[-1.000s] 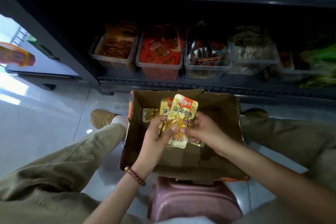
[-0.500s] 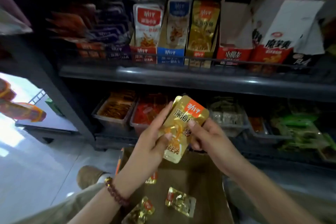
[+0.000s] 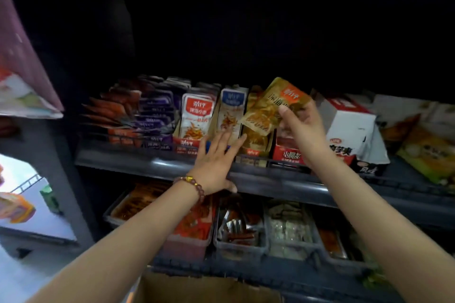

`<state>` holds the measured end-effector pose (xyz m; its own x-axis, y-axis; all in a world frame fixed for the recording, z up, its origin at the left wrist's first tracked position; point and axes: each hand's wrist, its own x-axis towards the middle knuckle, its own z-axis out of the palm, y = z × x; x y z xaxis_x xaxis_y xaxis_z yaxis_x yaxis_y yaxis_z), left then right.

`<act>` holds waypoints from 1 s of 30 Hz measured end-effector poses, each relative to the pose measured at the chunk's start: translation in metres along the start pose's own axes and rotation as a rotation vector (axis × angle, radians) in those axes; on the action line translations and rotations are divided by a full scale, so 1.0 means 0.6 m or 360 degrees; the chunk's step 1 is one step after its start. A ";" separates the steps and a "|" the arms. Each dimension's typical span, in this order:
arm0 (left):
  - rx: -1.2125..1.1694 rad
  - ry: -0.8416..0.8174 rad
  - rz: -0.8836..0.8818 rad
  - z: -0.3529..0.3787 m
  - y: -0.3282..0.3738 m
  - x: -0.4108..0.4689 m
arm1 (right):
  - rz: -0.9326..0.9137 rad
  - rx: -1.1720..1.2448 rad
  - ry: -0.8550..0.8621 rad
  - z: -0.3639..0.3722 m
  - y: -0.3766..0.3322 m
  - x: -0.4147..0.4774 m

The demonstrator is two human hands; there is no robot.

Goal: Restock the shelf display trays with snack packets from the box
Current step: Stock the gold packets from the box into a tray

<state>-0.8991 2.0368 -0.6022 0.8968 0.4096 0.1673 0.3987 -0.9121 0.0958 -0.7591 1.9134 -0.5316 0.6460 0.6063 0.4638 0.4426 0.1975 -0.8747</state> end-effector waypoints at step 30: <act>0.0117 0.0135 0.0075 0.007 0.010 -0.003 | -0.0371 -0.1599 0.0058 0.054 0.086 0.056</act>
<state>-0.8974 2.0307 -0.6063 0.8967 0.3633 0.2528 0.3721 -0.9281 0.0140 -0.7348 1.9685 -0.5656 0.4887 0.6084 0.6253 0.8638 -0.4378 -0.2492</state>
